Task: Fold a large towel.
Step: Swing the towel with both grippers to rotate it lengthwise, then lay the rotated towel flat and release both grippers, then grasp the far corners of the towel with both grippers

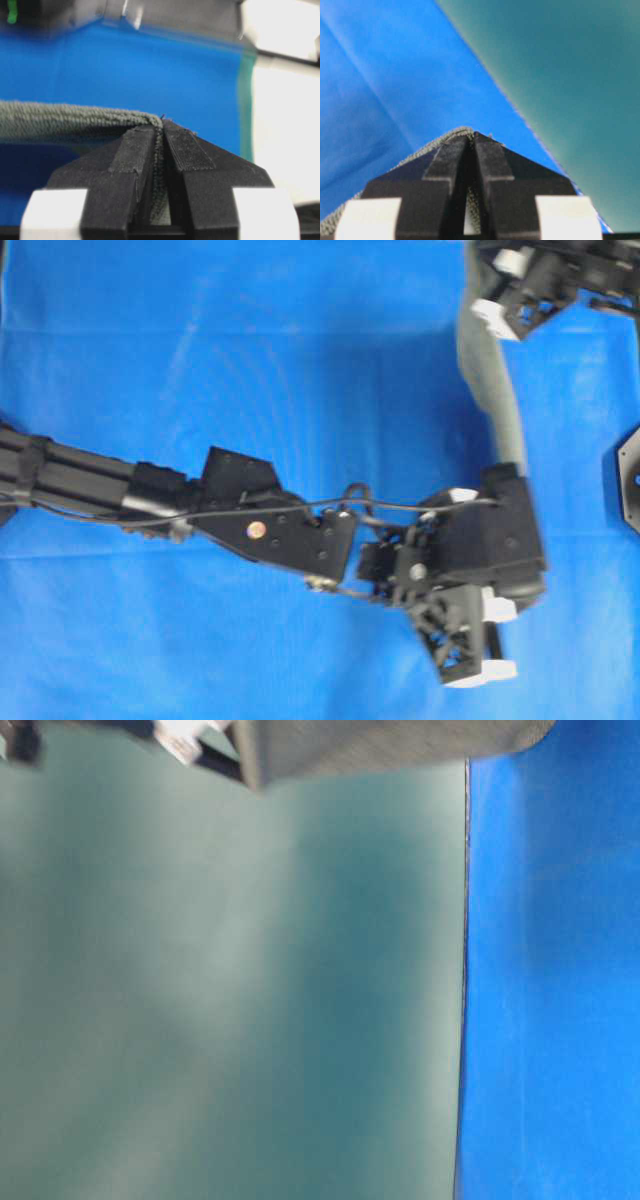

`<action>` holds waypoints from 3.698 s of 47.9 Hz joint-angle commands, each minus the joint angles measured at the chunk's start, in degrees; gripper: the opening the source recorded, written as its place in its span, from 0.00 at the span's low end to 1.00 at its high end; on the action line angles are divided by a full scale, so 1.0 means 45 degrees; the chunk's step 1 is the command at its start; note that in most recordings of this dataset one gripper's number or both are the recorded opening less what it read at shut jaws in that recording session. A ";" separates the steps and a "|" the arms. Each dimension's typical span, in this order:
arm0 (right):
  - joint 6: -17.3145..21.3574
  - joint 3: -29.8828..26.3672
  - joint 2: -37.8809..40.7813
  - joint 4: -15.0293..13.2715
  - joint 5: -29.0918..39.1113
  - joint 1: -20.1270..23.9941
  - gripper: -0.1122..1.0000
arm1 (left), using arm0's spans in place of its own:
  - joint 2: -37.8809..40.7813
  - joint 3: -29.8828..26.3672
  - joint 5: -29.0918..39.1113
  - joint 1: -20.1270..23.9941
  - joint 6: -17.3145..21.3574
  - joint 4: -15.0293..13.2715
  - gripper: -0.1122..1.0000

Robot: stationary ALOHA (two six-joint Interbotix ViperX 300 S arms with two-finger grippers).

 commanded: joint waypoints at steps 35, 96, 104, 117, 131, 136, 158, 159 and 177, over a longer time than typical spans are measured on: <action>-0.1445 -0.3398 0.5859 -0.0391 -0.4492 -0.0820 0.14 | -0.5215 1.0918 -0.4961 -0.0703 -0.3672 -0.0098 0.13; -0.2305 0.1445 -0.0996 0.1367 -0.6641 0.0313 0.66 | -1.0547 1.2129 -0.2012 0.1348 0.0879 0.0000 0.84; -0.1426 0.3438 -0.3262 0.1895 -0.7422 0.0449 0.66 | -1.1855 1.3574 -0.4258 0.2910 0.3242 0.0000 0.84; -0.0684 0.3730 -0.3418 0.1934 -0.6211 0.0215 0.66 | -1.1816 1.4375 -0.6602 0.5293 0.4902 -0.0059 0.84; -0.0742 0.2734 -0.0527 0.1738 -0.4941 -0.1387 0.66 | -0.9316 1.3555 -0.7813 0.7988 0.6016 -0.0059 0.84; -0.0762 0.2324 0.0801 0.1523 -0.4902 -0.1953 0.66 | -0.7754 1.3047 -0.8184 0.8984 0.6094 -0.0059 0.84; -0.0820 0.0742 0.6250 0.1035 -0.7266 -0.3711 0.66 | -0.1348 0.9766 -0.8887 1.0684 0.6094 -0.0059 0.83; -0.0820 0.0684 0.6406 0.1035 -0.7305 -0.3750 0.66 | -0.1211 0.9707 -0.8867 1.0703 0.6094 -0.0059 0.83; -0.0840 0.0313 0.7246 0.0977 -0.7363 -0.3945 0.59 | -0.0332 0.9141 -0.6914 1.0898 0.6094 -0.0078 0.37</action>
